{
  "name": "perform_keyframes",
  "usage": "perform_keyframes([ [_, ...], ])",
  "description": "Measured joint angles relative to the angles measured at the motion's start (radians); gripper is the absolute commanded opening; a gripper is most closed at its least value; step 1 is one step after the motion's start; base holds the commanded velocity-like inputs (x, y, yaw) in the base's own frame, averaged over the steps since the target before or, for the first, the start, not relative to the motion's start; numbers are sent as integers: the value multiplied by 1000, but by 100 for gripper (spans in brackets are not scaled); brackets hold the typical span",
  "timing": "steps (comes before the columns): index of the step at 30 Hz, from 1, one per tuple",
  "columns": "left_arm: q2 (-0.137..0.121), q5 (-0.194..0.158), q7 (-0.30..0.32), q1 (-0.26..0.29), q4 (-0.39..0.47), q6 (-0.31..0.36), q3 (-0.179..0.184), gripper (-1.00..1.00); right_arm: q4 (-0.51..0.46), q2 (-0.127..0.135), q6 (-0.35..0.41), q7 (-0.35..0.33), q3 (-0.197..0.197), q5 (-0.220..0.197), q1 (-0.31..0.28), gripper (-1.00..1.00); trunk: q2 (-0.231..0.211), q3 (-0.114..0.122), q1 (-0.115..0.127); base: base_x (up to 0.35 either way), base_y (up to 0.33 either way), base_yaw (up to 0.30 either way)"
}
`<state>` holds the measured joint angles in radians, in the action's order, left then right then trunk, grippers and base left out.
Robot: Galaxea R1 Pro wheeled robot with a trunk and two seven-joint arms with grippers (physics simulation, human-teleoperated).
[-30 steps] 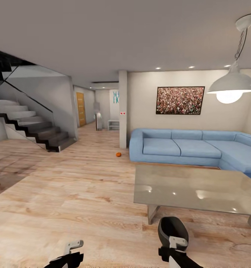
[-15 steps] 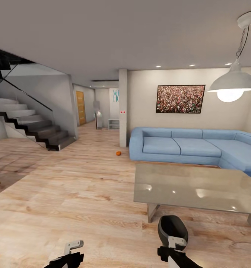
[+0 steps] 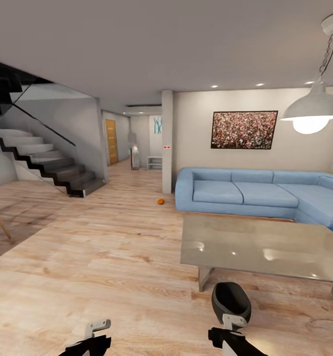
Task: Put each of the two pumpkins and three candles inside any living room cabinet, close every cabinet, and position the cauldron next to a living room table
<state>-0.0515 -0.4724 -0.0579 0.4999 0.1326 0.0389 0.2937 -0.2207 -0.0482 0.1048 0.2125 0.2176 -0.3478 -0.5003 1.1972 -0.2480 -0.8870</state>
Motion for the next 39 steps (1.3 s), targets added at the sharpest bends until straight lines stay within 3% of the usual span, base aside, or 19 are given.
perform_keyframes([
  [12, 0, 1, 1, 0, 0, 0, -2, 100, -2, -8, -1, 2, 26, -3, 1, 100, 0, 0, 0, -31, -8, 20],
  [23, 0, 1, 1, 0, 0, 0, -2, 100, -2, -17, 2, 3, 29, -1, 0, 100, 0, 2, 0, -41, -30, 254],
  [29, 1, 0, 2, -3, 0, 0, -2, 100, -2, -18, 4, 3, 40, -1, 0, 100, -42, 19, 23, -2, -2, 264],
  [39, 1, 0, 2, -6, 0, 0, -2, 100, -1, -18, 4, 4, 54, -2, 0, 100, -42, 9, 23, 0, 0, 212],
])
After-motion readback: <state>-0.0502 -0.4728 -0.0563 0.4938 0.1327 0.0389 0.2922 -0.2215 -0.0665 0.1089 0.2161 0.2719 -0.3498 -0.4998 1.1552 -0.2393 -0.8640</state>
